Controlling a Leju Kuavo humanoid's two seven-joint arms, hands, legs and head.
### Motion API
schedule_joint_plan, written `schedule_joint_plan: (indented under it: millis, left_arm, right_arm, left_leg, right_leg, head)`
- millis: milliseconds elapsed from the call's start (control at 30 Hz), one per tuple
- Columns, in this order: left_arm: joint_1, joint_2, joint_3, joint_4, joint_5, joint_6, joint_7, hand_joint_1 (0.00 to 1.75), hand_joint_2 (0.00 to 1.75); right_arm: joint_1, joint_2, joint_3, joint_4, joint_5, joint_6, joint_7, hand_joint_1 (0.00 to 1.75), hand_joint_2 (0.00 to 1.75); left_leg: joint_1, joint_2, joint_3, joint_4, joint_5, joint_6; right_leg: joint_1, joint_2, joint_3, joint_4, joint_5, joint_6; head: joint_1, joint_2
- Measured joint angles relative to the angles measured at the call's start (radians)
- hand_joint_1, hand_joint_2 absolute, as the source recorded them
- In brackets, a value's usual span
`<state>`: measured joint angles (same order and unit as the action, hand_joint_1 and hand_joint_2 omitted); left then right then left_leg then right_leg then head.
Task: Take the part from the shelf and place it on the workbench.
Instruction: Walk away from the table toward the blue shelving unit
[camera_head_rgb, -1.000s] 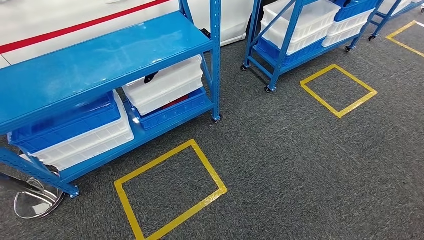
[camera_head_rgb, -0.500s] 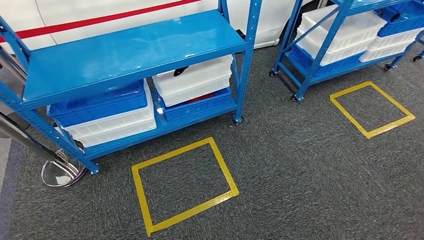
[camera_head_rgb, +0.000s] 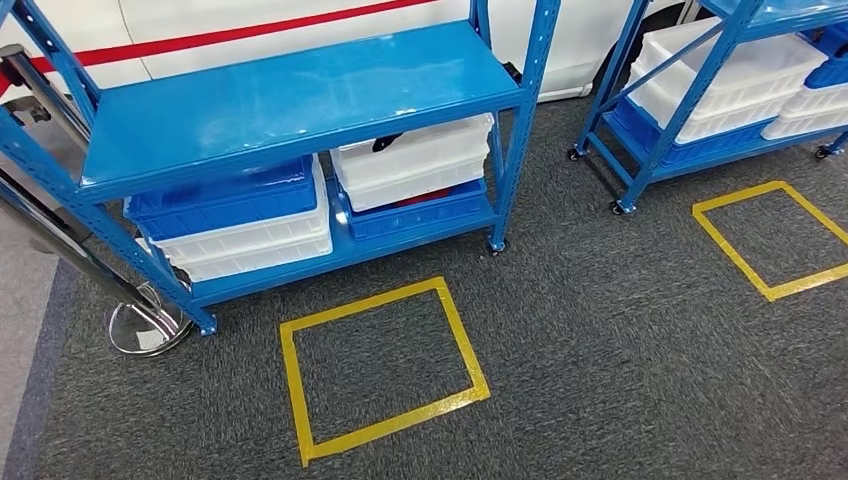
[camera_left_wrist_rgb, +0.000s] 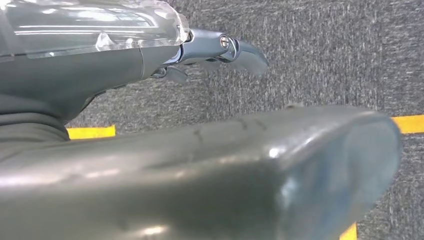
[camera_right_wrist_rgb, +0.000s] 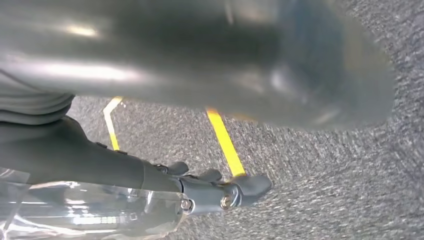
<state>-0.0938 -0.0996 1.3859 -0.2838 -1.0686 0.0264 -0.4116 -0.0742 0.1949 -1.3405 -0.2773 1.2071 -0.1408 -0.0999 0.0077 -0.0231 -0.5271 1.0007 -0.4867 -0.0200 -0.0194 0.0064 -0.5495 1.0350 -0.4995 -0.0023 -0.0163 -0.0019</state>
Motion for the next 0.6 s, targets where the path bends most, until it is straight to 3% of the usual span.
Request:
schedule_joint_plan:
  millis: [67, 100, 200, 233, 267, 300, 333, 400, 467, 533, 600]
  left_arm:
    - [0.000, 0.001, 0.000, 0.000, -0.001, -0.001, 0.000, 0.00, 0.00]
    - [0.000, 0.002, 0.000, 0.000, -0.002, -0.002, -0.001, 0.00, 0.00]
    - [0.000, 0.002, 0.000, 0.002, -0.006, -0.003, -0.004, 0.00, 0.00]
    - [0.001, 0.002, 0.000, 0.003, -0.007, -0.004, -0.005, 0.00, 0.00]
    - [0.002, 0.002, 0.000, 0.003, -0.008, -0.004, -0.006, 0.00, 0.00]
    - [0.002, 0.003, 0.000, 0.004, -0.008, -0.003, -0.007, 0.00, 0.00]
    - [0.002, 0.004, 0.000, 0.004, -0.009, -0.002, -0.007, 0.00, 0.00]
    - [-0.001, 0.008, 0.000, 0.005, -0.010, 0.003, -0.008, 0.00, 0.00]
    - [-0.006, 0.010, -0.001, 0.005, -0.012, 0.008, -0.006, 0.00, 0.00]
    - [-0.006, 0.011, -0.001, 0.006, -0.012, 0.011, -0.005, 0.00, 0.00]
    - [-0.004, 0.010, -0.001, 0.007, -0.012, 0.012, -0.004, 0.00, 0.00]
  right_arm:
    - [0.000, 0.000, -0.001, 0.000, -0.001, 0.000, 0.000, 0.00, 0.00]
    - [0.000, 0.000, -0.003, 0.000, -0.001, -0.001, 0.001, 0.00, 0.00]
    - [0.001, 0.000, -0.010, 0.000, -0.005, -0.002, 0.001, 0.00, 0.00]
    - [0.001, 0.000, -0.012, 0.000, -0.007, -0.002, 0.002, 0.00, 0.00]
    - [0.001, 0.000, -0.014, 0.000, -0.009, -0.002, 0.005, 0.00, 0.00]
    - [0.001, 0.000, -0.016, 0.000, -0.008, -0.002, 0.009, 0.00, 0.00]
    - [0.002, 0.000, -0.016, 0.000, -0.005, -0.003, 0.014, 0.00, 0.00]
    - [0.007, 0.001, -0.016, 0.000, 0.010, -0.003, 0.022, 0.00, 0.00]
    - [0.009, 0.002, -0.015, 0.000, 0.024, -0.002, 0.025, 0.00, 0.00]
    - [0.006, 0.002, -0.014, -0.001, 0.030, -0.002, 0.025, 0.00, 0.00]
    - [0.003, 0.002, -0.013, -0.002, 0.033, -0.001, 0.025, 0.00, 0.00]
  left_leg:
    - [0.003, 0.005, -0.003, 0.022, -0.014, -0.009]
    - [0.003, 0.009, -0.021, 0.063, -0.035, -0.012]
    - [0.005, 0.017, -0.141, 0.275, -0.117, -0.017]
    - [0.004, 0.017, -0.172, 0.316, -0.118, -0.015]
    - [0.003, 0.017, -0.182, 0.315, -0.095, -0.011]
    - [0.000, 0.019, -0.173, 0.275, -0.054, -0.003]
    - [-0.005, 0.027, -0.151, 0.206, -0.003, 0.009]
    - [-0.022, 0.064, -0.106, 0.091, 0.056, 0.035]
    - [-0.034, 0.082, -0.093, 0.055, 0.056, 0.048]
    - [-0.029, 0.062, -0.085, 0.036, 0.055, 0.050]
    - [-0.019, 0.043, -0.069, 0.013, 0.058, 0.053]
  right_leg:
    - [-0.001, -0.004, 0.007, -0.002, -0.003, -0.014]
    - [-0.002, -0.006, 0.012, -0.004, -0.005, -0.020]
    - [0.005, -0.011, 0.024, -0.004, -0.018, -0.032]
    - [0.008, -0.012, 0.031, -0.004, -0.023, -0.033]
    - [0.011, -0.013, 0.039, -0.004, -0.029, -0.034]
    - [0.014, -0.016, 0.050, -0.004, -0.036, -0.035]
    - [0.018, -0.019, 0.061, -0.004, -0.044, -0.035]
    - [0.023, -0.030, 0.076, -0.004, -0.059, -0.031]
    - [0.026, -0.046, 0.080, -0.007, -0.068, -0.022]
    - [0.028, -0.062, 0.089, -0.015, -0.075, -0.012]
    - [0.027, -0.047, 0.085, 0.013, -0.098, 0.000]
  head:
    - [-0.001, 0.000]
    - [-0.002, 0.000]
    - [-0.004, 0.000]
    - [-0.004, 0.000]
    - [-0.004, 0.000]
    - [-0.004, 0.000]
    - [-0.004, 0.000]
    - [-0.002, 0.000]
    - [0.002, 0.000]
    - [0.003, 0.000]
    - [0.005, 0.000]
